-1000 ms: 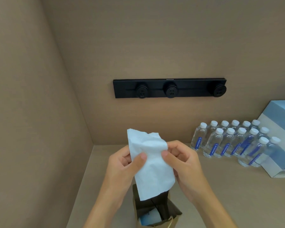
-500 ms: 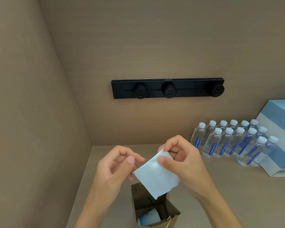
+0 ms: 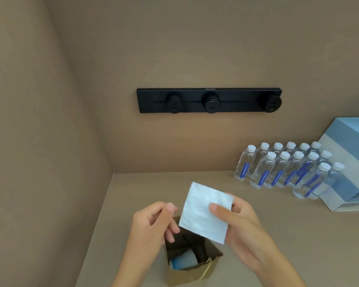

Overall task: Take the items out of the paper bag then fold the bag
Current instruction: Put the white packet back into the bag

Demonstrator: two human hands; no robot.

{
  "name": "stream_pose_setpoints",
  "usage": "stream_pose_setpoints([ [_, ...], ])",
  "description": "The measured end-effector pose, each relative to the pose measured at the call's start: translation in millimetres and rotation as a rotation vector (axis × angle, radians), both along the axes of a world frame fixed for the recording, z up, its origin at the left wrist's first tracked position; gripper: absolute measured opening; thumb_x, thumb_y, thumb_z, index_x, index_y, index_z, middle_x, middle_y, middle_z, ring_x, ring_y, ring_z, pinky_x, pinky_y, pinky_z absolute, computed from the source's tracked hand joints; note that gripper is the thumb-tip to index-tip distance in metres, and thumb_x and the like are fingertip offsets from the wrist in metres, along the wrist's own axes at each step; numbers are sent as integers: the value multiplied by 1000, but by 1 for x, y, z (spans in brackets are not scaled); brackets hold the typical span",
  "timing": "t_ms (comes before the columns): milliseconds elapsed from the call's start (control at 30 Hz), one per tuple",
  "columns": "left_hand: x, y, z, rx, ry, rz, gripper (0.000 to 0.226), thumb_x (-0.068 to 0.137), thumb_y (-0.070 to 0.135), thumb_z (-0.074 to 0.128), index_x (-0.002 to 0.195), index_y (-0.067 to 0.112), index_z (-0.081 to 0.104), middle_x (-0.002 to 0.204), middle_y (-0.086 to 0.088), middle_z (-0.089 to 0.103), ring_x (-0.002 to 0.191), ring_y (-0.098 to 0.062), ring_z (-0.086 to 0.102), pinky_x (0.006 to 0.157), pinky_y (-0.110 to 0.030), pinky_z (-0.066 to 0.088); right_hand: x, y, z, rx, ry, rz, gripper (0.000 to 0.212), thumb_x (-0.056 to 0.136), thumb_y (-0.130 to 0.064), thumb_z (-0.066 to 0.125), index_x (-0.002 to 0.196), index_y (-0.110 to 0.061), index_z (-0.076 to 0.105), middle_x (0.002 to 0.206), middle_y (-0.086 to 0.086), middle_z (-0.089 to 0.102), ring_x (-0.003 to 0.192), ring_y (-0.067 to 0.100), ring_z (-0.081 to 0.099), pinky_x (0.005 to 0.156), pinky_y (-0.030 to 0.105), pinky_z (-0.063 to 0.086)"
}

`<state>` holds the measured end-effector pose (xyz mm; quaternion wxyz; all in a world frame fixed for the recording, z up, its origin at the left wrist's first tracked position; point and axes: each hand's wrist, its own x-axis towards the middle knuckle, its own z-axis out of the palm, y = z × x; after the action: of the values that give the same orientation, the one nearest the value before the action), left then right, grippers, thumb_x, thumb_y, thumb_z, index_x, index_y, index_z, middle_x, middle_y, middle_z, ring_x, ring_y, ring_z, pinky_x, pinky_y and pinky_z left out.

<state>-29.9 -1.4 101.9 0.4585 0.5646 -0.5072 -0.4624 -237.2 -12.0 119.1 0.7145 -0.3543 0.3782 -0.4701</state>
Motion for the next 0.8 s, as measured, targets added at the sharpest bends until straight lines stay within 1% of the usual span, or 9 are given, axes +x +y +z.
stream_pose_setpoints([
  [100,15,4,-30,40,-425,-74,19,94,29,61,82,38,74,54,6,61,51,-3,51,53,-20,41,-14,3,7,-203,654,47,18,76,-25,69,72,-18,53,69,-4,53,62,12,51,53,23,40],
  [167,13,6,-42,119,-615,-144,16,92,39,59,102,45,69,68,11,55,71,-4,53,62,-22,40,-8,1,7,-336,1031,211,12,79,-32,59,77,-26,49,63,-13,46,57,6,40,52,22,34],
  [233,5,6,-52,198,-718,-192,29,90,43,56,119,46,59,88,12,49,92,-15,55,75,-30,45,7,0,2,-413,1220,398,8,85,-34,51,82,-38,45,73,-11,49,67,7,46,57,27,40],
  [300,-1,5,-59,243,-717,-206,42,89,32,58,128,44,51,103,7,45,101,-18,55,85,-32,47,22,-3,-4,-430,1315,576,7,93,-32,46,91,-37,42,83,-8,46,76,16,51,61,34,45],
  [467,1,17,-73,273,-557,-213,77,80,3,51,146,36,32,129,15,32,95,-9,53,82,-23,48,67,-22,-34,-338,1596,836,12,97,-6,49,108,-6,53,86,7,50,68,22,51,47,27,35],
  [567,1,25,-75,260,-523,-198,87,74,-2,50,147,37,23,143,22,21,110,-8,45,94,-33,51,90,-31,-54,-202,1595,946,19,99,-10,51,111,0,62,100,17,68,76,28,60,62,32,49],
  [633,1,28,-76,233,-497,-198,90,73,-1,49,148,38,21,150,25,17,120,-9,45,97,-37,51,99,-36,-69,-106,1534,940,26,100,-16,48,116,1,60,114,20,67,89,32,63,75,34,50],
  [733,0,30,-80,215,-467,-186,96,69,-3,46,149,42,18,157,26,13,134,-7,37,100,-26,42,107,-43,-91,88,1478,915,34,103,-12,40,133,2,50,132,21,55,120,36,53,92,35,44],
  [800,-1,32,-81,221,-434,-193,100,69,-5,45,149,45,14,159,28,7,138,-3,29,100,-19,33,111,-48,-102,199,1398,887,35,105,-13,34,135,-1,48,115,14,58,122,34,49,94,33,40],
])
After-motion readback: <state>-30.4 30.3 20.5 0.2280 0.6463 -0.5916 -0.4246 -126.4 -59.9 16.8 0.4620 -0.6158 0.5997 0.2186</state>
